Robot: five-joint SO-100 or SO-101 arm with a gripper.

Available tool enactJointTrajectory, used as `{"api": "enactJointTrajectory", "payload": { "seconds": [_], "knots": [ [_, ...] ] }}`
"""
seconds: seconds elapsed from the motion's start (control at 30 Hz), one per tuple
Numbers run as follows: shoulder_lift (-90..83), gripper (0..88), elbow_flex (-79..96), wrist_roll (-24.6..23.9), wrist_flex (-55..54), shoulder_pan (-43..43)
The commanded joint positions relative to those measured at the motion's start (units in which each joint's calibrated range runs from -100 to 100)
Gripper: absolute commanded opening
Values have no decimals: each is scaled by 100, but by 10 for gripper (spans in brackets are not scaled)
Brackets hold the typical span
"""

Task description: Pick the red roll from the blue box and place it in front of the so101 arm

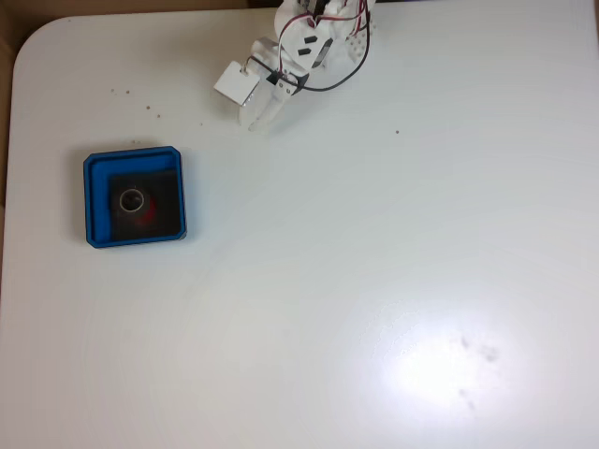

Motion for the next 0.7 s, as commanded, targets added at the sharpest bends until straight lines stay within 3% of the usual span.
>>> {"api": "enactJointTrajectory", "payload": {
  "seconds": [0.0, 0.37, 0.67],
  "knots": [
    [1385, 7, -1799, 14, -91, 47],
    [6385, 7, -6175, 14, -91, 47],
    [9220, 8, -8592, -47, -91, 497]
  ]
}}
